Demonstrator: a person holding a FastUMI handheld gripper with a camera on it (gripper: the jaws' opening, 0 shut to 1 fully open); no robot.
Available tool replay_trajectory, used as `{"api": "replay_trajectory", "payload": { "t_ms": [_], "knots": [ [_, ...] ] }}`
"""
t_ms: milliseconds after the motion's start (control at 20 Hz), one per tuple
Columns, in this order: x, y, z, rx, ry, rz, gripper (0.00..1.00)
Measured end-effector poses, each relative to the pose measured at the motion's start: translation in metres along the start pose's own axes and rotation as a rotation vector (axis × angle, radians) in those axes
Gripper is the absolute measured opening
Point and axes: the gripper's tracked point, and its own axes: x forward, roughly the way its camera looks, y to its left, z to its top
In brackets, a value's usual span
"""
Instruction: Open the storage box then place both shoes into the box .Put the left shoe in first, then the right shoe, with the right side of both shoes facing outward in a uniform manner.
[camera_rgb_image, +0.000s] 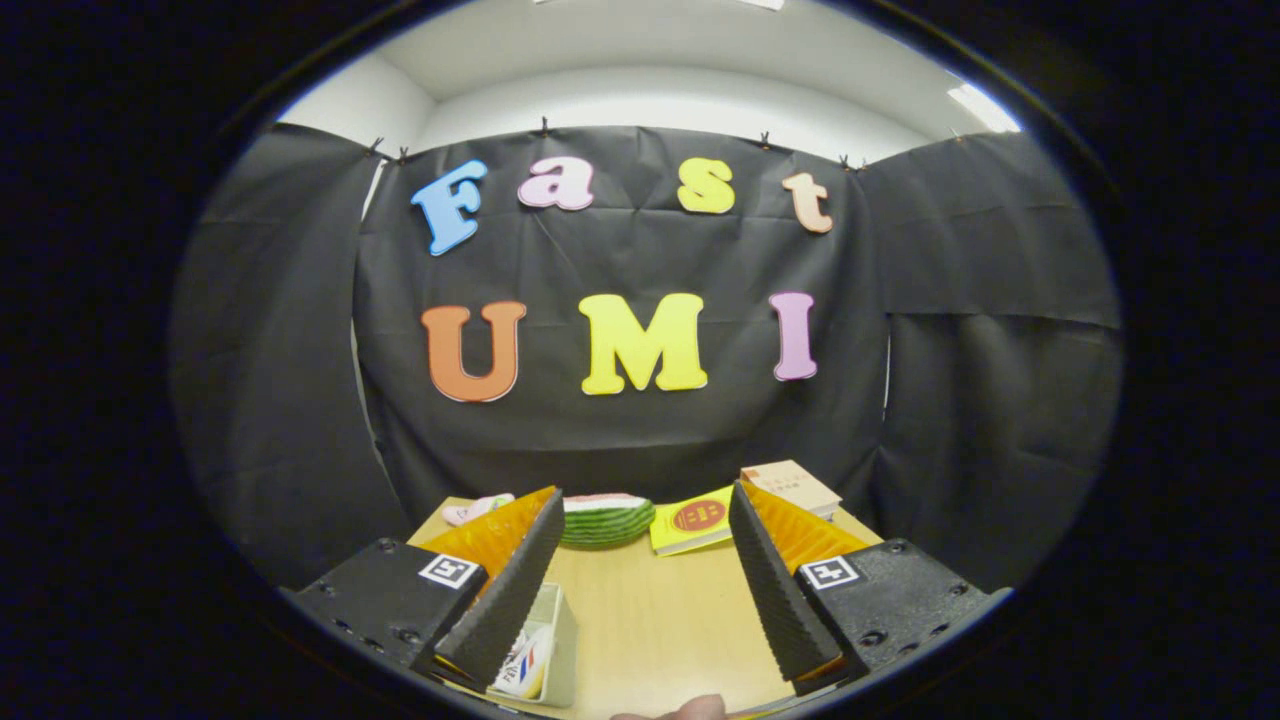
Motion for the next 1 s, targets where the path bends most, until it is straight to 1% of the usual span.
{"api": "replay_trajectory", "payload": {
  "t_ms": [200,550,1000],
  "knots": [
    [-0.005,-0.009,-0.009,0.031,0.007,-0.008,1.00],
    [-0.008,-0.019,-0.013,0.021,0.006,-0.017,1.00],
    [-0.014,-0.024,-0.017,0.041,0.009,-0.027,1.00]
  ]
}}
